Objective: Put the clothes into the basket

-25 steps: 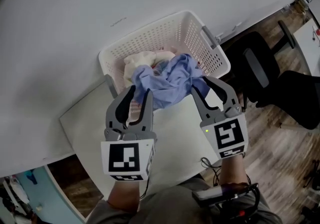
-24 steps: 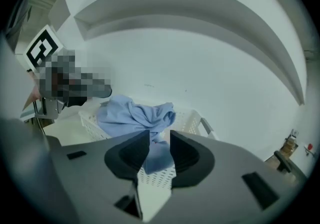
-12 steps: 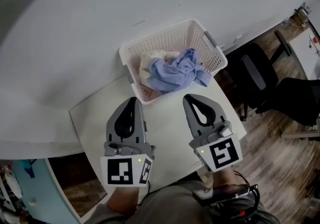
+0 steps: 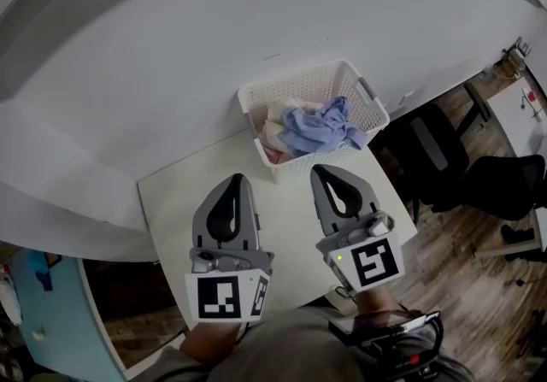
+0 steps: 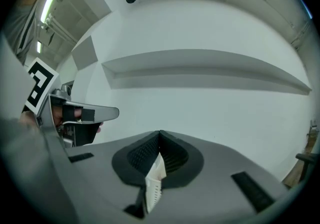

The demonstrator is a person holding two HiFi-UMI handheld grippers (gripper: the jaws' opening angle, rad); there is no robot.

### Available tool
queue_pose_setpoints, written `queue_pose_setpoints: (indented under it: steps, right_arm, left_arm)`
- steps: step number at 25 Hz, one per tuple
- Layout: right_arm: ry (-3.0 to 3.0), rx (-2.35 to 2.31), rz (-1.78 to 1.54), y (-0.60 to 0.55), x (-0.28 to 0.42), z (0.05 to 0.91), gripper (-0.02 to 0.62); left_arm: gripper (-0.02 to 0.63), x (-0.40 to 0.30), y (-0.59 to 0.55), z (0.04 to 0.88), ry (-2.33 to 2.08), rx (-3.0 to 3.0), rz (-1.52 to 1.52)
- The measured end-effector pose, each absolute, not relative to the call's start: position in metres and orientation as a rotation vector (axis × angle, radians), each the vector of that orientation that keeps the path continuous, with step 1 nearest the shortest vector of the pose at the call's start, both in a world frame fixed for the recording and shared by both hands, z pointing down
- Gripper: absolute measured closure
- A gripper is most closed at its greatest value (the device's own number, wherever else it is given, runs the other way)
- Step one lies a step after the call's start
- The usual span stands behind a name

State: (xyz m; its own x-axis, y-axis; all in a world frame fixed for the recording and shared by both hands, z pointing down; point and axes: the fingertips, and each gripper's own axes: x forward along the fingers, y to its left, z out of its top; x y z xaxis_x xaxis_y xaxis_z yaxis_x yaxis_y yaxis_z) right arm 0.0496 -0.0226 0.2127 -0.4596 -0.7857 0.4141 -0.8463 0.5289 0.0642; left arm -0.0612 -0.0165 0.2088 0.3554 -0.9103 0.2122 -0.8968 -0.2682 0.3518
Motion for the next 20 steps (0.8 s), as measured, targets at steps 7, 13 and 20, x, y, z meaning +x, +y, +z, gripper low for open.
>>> queue_pose_setpoints:
  steps: [7,13,20]
  right_arm:
    - [-2.396,1.322,0.167,-0.025,0.032,0.198,0.589]
    - [-2.42,1.31,0.136,-0.025,0.021,0.19,0.589]
    - [-2.427,1.291,0.144,-0.02,0.016,0.193,0.589]
  left_arm:
    - [0.597,-0.077,-0.012,0.196,-1.606,2.214,-0.074]
    - [0.597,-0.087,-0.008,0.192,-1.622,2.208,-0.084]
    - [0.597,-0.085,-0.002,0.194,-1.609,2.215,-0.066]
